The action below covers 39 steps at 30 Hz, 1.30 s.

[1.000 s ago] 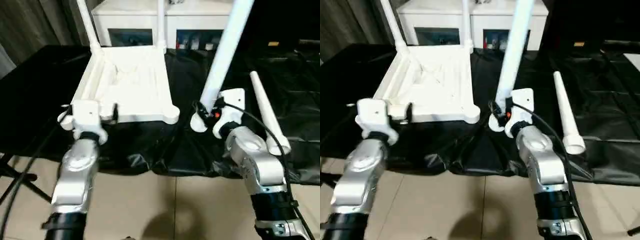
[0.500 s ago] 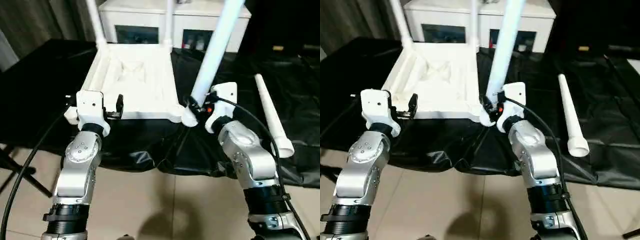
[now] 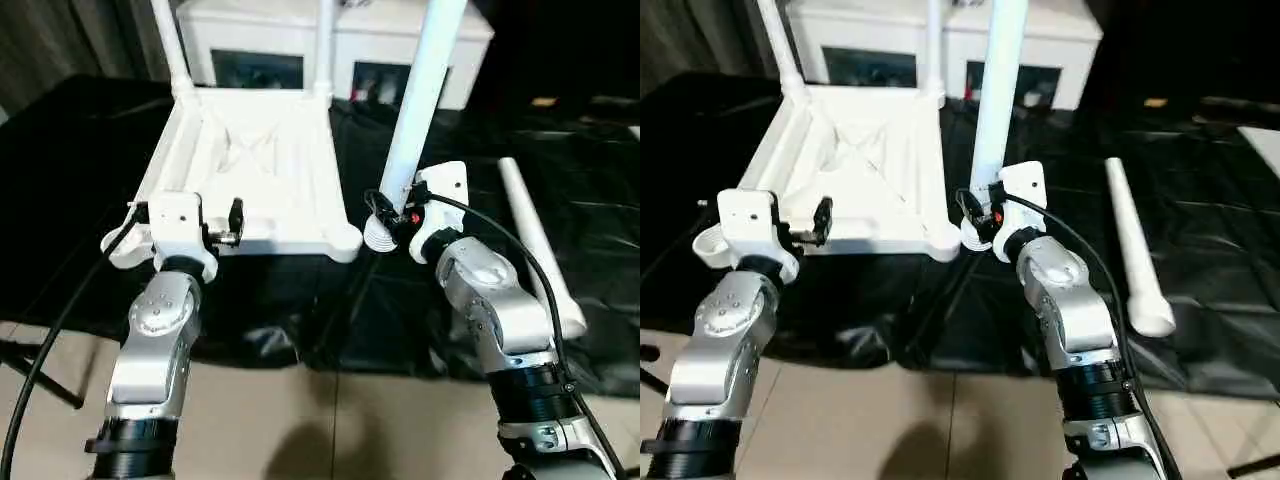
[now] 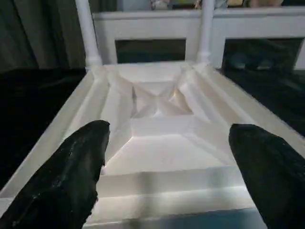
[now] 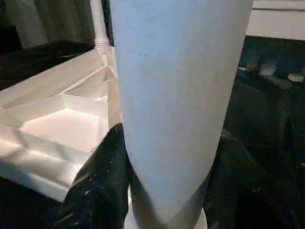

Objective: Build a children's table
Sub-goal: Move to table, then insert table leg to table base

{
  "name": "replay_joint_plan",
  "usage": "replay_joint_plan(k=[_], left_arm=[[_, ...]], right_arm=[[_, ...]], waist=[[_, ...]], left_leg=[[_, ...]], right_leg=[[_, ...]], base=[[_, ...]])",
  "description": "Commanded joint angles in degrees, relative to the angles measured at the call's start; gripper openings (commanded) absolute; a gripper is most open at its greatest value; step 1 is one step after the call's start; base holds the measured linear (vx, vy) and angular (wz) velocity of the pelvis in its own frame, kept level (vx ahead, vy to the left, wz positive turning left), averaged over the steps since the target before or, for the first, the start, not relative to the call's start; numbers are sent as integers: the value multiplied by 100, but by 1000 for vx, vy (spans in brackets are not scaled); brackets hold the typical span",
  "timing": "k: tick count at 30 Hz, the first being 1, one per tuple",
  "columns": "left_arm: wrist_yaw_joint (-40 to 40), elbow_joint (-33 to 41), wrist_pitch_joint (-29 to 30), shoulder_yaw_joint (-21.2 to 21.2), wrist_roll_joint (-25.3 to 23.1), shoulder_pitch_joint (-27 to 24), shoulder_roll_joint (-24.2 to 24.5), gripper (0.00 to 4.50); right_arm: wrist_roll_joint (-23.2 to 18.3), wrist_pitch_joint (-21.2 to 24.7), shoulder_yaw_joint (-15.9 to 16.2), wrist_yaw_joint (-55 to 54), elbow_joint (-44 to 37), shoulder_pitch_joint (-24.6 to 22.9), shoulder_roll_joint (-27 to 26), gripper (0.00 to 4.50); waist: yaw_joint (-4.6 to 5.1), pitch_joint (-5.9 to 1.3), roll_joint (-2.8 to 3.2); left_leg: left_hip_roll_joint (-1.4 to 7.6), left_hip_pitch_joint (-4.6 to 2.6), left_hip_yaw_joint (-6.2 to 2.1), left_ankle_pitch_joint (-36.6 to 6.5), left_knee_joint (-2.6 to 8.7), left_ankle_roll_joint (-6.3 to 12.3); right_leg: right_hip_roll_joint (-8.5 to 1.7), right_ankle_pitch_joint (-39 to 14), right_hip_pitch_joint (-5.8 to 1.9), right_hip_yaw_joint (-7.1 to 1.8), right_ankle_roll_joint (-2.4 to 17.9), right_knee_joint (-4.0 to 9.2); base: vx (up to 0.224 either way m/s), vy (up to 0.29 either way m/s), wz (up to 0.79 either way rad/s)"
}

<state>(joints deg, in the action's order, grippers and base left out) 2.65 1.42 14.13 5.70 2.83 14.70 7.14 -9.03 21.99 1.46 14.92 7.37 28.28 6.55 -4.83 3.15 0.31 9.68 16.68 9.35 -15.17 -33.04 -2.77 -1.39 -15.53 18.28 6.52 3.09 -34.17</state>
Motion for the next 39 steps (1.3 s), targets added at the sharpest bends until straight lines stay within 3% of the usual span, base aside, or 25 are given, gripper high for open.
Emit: replay_joint_plan(k=[1, 2, 3, 4, 5, 6, 7, 8, 9, 10, 11, 12, 13, 16, 18, 19, 20, 21, 22, 23, 25, 30, 32, 35, 39], left_arm=[[75, -2, -53, -45, 57, -89, -10, 450], [86, -1, -51, -61, 57, -109, -1, 450], [86, -1, -51, -61, 57, -109, -1, 450], [100, 8, -51, -70, 64, -125, -3, 450], [115, 23, -50, -76, 69, -132, -1, 450], [133, 42, -48, -76, 76, -137, -2, 450], [138, 49, -47, -77, 78, -139, -3, 450], [146, 64, -44, -80, 76, -148, -5, 450], [146, 67, -43, -81, 75, -150, -5, 450], [146, 67, -43, -81, 75, -150, -5, 450], [147, 89, -39, -86, 68, -168, -8, 450], [147, 91, -38, -86, 68, -169, -8, 450], [149, 104, -39, -87, 65, -180, -9, 450], [266, 116, -50, -106, 89, -184, 52, 450], [473, 105, -63, -153, 176, -177, 124, 450], [725, 98, -8, -245, 266, -168, 199, 450], [962, 96, 58, -319, 371, -164, 266, 450], [1440, 21, 5, -422, 568, -134, 390, 450], [1647, -34, -84, -440, 647, -114, 433, 450], [1816, -100, -126, -457, 700, -88, 478, 450], [2589, -360, -188, -606, 881, 32, 708, 450], [3869, -1182, -245, -1052, 763, 560, 1231, 450], [4187, -1827, -411, -1237, 542, 1028, 1371, 450], [4371, -2762, -743, -1464, 187, 1651, 1458, 450], [4535, -3682, -1054, -1647, -89, 2239, 1443, 413]], right_arm=[[-86, -51, -109, -41, -152, -48, -25, 184], [-102, -40, -125, -43, -158, -56, -29, 184], [-102, -40, -125, -43, -158, -56, -29, 184], [-92, -39, -122, -29, -157, -72, -20, 184], [-83, -42, -105, 4, -159, -90, -6, 184], [-74, -42, -87, 37, -167, -100, 2, 184], [-72, -41, -82, 47, -171, -104, 5, 184], [-67, -41, -68, 70, -173, -110, 14, 184], [-65, -42, -65, 75, -172, -110, 16, 184], [-65, -42, -65, 75, -172, -110, 16, 184], [-68, -43, -58, 85, -157, -99, 20, 184], [-69, -43, -57, 86, -156, -98, 20, 184], [-78, -44, -57, 92, -154, -94, 17, 184], [-83, -43, -7, 149, -176, -110, 10, 184], [-96, -38, 18, 180, -222, -145, 12, 184], [-125, -37, 10, 209, -236, -159, 12, 184], [-146, -31, -6, 240, -259, -172, 7, 184], [-187, -34, -37, 312, -283, -182, 25, 184], [-204, -42, -47, 341, -285, -180, 41, 184], [-223, -43, -57, 365, -283, -178, 57, 184], [-269, -48, -98, 441, -249, -157, 126, 184], [-334, -56, -201, 612, -175, -78, 334, 184], [-327, -110, -228, 766, -145, -50, 480, 184], [-298, -148, -238, 923, -123, -1, 615, 184], [-359, -90, -207, 1129, -176, 8, 744, 184]], waist=[[184, -618, 75], [320, -602, 63], [330, -581, 28], [209, -490, -194], [92, -511, -409], [-163, -442, -283], [-131, -419, -303], [-120, -387, -247], [-117, -407, -167], [-68, -383, 120], [-61, -424, 313], [269, -419, 461], [302, -491, 318], [359, -436, 118], [215, -314, -126], [118, -358, -262], [-73, -412, -209], [-74, -451, -101], [-36, -463, -56], [22, -502, -22], [39, -538, 31], [12, -410, 179], [18, -340, 145], [33, -322, 164], [30, -359, 171]], left_leg=[[637, -628, -574, 1997, 110, 1983], [1047, -1030, -953, 2696, 57, 2588], [985, -1023, -973, 2884, -32, 2653], [113, -292, -396, 2206, -301, 2148], [-466, 403, -182, 1165, -569, 2007], [-282, 900, -371, -73, -1045, 902], [-252, 970, -392, 43, -1018, 570], [-242, 951, -396, 543, -783, 239], [-158, 897, -406, 781, -575, 268], [86, 691, -422, 1016, -149, 502], [389, 380, -583, 621, 87, 621], [848, -64, -1137, -203, 349, 1392], [857, -325, -1206, -398, 211, 1989], [609, -183, -896, -489, 281, 2436], [67, 329, -364, -1195, 74, 1751], [-230, 588, -179, -938, -279, 1459], [11, 815, -365, 293, -374, 781], [87, 721, -345, 1087, -37, 505], [138, 611, -347, 1227, 32, 441], [154, 545, -337, 1572, -2, 335], [150, 489, -341, 1914, -52, 246], [253, 381, -291, -536, 190, -273], [259, 306, -234, -1466, 263, -461], [255, 305, -212, -1754, 299, -517], [269, 379, -201, -1191, 299, -421]], right_leg=[[-431, 1290, 214, -216, 753, -298], [-696, 331, 822, -316, 412, -501], [-807, 308, 924, -440, 361, -532], [-861, 1257, 283, -729, 648, -191], [-742, 1911, -500, -1111, 817, -98], [-1224, 3512, -786, -1433, 1280, 55], [-1096, 3692, -799, -1294, 1301, 19], [-838, 3326, -732, -917, 1129, 41], [-763, 2864, -669, -797, 1023, 103], [-655, 1352, -559, -496, 745, 266], [-454, 627, -399, -335, 410, 131], [-140, -633, 96, -125, 191, -687], [-232, -789, 403, -233, 22, -835], [-341, 13, 565, -355, -537, -736], [-738, -41, 220, -716, -34, 203], [-971, -328, -200, -968, 51, 328], [-1239, -1083, -401, -1058, 227, 333], [-854, 60, -241, -779, 249, 84], [-728, 709, -127, -704, 291, -10], [-567, 1881, -48, -644, 425, -156], [-517, 2801, 31, -629, 695, -213], [-589, 699, 104, -628, 946, -3], [-607, -360, 183, -673, 853, 136], [-672, -1211, 168, -704, 649, 249], [-693, -740, 127, -701, 705, 228]], base=[[116, -26, 4], [116, -26, 4], [51, -32, -2], [0, 0, 0], [0, 0, 0], [65, -4, 25], [79, -20, 7], [79, -20, 7], [68, -6, -6], [85, 65, -10], [85, 65, -10], [106, 72, -16], [79, 38, 0], [26, 13, 0], [10, -44, 2], [32, -111, -1], [32, -111, -1], [16, -76, -8], [0, 0, 0], [0, 0, 0], [0, 0, 0], [-38, 16, 0], [-80, 28, 5], [-73, 16, 1], [-15, 2, -1]])
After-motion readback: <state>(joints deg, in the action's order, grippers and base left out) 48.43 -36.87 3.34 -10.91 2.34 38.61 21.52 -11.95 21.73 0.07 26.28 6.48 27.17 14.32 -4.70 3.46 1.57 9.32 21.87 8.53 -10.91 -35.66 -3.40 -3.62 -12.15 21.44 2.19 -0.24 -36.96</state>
